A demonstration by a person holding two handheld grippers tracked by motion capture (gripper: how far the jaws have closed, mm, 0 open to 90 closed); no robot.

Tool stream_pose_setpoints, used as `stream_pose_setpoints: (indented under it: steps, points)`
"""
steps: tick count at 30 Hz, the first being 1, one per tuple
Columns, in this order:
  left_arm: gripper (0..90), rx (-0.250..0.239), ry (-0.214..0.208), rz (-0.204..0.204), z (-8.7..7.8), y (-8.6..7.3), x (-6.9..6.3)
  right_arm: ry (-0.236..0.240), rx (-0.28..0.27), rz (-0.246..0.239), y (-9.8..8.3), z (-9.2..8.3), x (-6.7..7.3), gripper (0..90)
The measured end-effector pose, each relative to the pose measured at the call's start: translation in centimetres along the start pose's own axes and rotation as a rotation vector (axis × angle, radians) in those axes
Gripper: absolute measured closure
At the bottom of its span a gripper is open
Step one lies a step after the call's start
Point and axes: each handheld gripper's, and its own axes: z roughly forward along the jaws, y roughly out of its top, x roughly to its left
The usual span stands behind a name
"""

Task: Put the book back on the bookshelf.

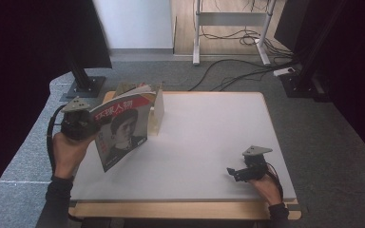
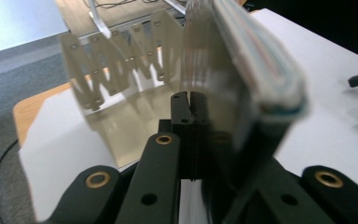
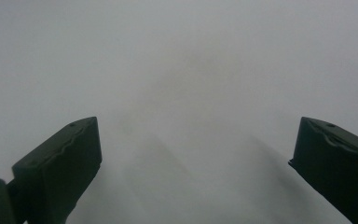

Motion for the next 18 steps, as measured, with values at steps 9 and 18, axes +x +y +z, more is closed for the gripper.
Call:
stream_pose_setpoints:
  steps: [9, 18]
  points:
    - [87.1, -0.015, 0.040, -0.071, -0.6, -0.5, 2.4, -0.038, 0.027, 0.001, -0.8, 0.4, -0.2, 0.1]
    - [87.1, -0.019, 0.100, -0.117, -0.3, 0.1, 3.9, -0.048, 0.030, -0.003, -0.8, 0.5, -0.1, 0.2]
